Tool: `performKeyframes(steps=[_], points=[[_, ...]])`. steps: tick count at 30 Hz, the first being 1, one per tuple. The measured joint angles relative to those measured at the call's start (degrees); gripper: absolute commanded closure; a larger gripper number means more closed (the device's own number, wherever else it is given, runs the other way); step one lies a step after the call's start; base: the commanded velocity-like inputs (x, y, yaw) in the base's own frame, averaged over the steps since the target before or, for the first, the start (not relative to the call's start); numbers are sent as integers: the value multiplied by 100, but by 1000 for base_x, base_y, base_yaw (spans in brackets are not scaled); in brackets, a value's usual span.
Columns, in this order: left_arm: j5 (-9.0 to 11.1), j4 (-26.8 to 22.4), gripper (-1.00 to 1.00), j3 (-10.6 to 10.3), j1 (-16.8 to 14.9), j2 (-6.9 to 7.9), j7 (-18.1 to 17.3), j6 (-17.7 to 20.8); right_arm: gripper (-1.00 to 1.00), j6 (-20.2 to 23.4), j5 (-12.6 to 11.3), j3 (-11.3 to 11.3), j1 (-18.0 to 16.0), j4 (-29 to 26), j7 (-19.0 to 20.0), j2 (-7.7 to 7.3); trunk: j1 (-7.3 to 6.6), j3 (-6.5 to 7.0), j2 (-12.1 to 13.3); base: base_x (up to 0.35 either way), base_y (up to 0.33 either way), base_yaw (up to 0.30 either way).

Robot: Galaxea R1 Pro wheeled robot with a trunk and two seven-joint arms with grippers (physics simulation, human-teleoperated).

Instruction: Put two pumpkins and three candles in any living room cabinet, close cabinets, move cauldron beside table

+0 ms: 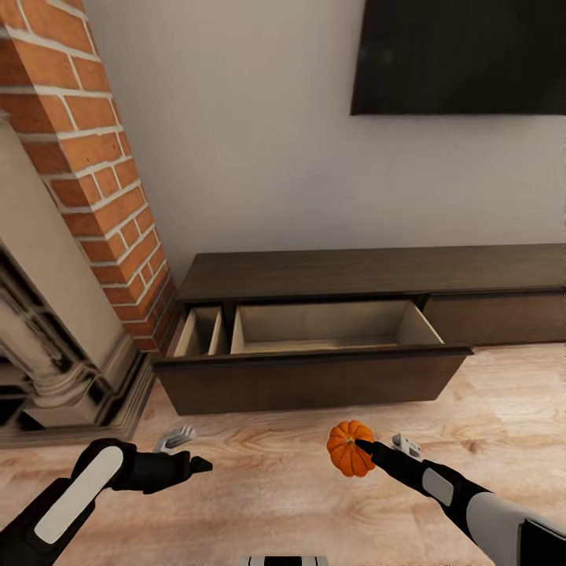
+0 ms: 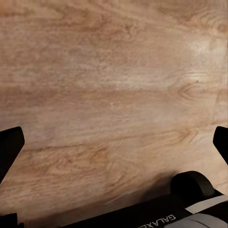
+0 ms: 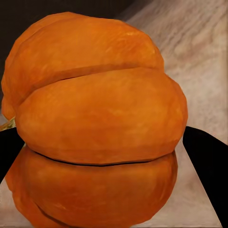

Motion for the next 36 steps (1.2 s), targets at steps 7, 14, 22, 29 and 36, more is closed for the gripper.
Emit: performKeyframes(steps=[7, 14, 22, 29, 36], points=[[-118, 0, -100, 2, 0, -94, 5, 0, 100, 38, 134, 4, 1, 6, -23, 5, -7, 67, 4, -200, 0, 0], [-123, 2, -100, 7, 0, -95, 8, 0, 100, 40, 144, 13, 0, 7, -35, 5, -7, 67, 5, -205, 0, 0], [-126, 24, -100, 341, 4, -95, -9, 0, 100, 40, 143, 10, -1, 2, -18, 10, -9, 67, 4, -64, 0, 0], [-123, 39, -100, 474, 8, -100, -18, 0, 100, 20, 142, 11, 1, 4, -27, 14, -9, 67, 4, -2, 0, 0], [-122, 40, -100, 477, 8, -100, -18, 0, 100, 5, 142, 8, 1, -2, -27, 14, -9, 67, 4, 0, 0, 0]])
